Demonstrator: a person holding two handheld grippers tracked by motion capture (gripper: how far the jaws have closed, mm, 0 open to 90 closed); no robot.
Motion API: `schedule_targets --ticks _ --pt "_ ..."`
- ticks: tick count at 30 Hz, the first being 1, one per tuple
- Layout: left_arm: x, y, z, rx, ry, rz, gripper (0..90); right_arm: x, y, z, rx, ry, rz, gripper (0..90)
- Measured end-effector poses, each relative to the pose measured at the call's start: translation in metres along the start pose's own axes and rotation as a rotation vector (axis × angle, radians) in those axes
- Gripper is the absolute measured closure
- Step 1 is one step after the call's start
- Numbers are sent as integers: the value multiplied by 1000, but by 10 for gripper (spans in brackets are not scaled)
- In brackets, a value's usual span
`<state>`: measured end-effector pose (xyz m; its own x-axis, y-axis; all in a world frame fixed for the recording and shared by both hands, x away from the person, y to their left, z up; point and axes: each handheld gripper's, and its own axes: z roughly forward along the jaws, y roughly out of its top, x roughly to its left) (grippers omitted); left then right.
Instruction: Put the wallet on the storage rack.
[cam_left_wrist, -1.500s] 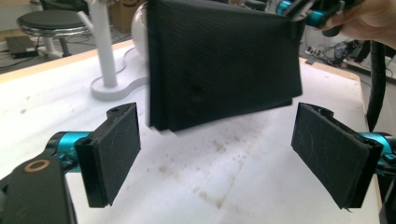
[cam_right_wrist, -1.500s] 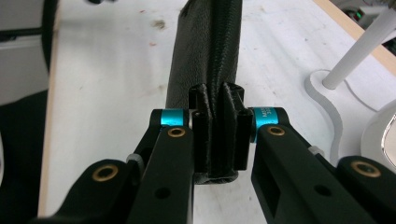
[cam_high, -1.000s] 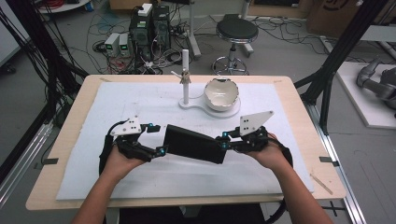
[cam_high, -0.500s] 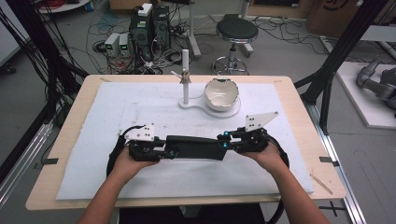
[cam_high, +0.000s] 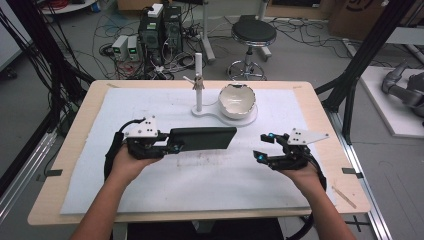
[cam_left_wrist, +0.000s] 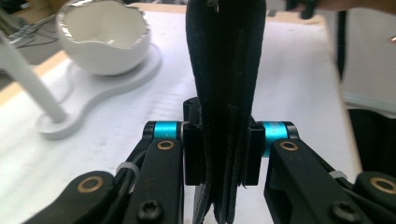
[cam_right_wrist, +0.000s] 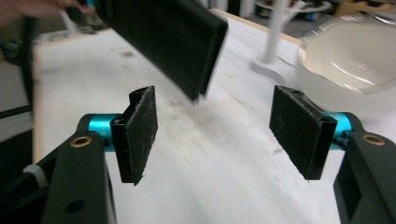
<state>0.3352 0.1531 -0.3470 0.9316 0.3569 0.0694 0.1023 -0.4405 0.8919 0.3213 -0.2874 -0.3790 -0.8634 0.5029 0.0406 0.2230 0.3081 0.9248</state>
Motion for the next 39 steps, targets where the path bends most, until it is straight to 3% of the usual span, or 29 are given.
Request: schedule_targets --ticks 1,5,8,9,11,14,22,28,31,39 --pt "2 5 0 12 13 9 760 -2 -7 -6 12 -38 14 310" --pt "10 25 1 52 51 26 759 -7 -15 -12 29 -82 33 306" --pt "14 41 4 91 94 43 758 -11 -24 -16 45 -160 52 306" --pt "15 46 6 100 105 47 758 -13 -29 -18 54 -189 80 306" --pt "19 57 11 108 117 57 758 -15 -31 -19 64 -218 93 306" --pt "25 73 18 135 127 86 758 -17 -33 -21 63 -229 106 309" --pt "47 111 37 179 150 112 758 -21 -36 -24 55 -238 123 316" --pt "74 125 60 197 164 74 758 -23 -36 -22 60 -221 132 317" --pt "84 133 82 230 158 76 758 -24 -35 -20 52 -229 134 303" --pt "93 137 112 305 155 70 757 -26 -34 -16 60 -223 134 291"
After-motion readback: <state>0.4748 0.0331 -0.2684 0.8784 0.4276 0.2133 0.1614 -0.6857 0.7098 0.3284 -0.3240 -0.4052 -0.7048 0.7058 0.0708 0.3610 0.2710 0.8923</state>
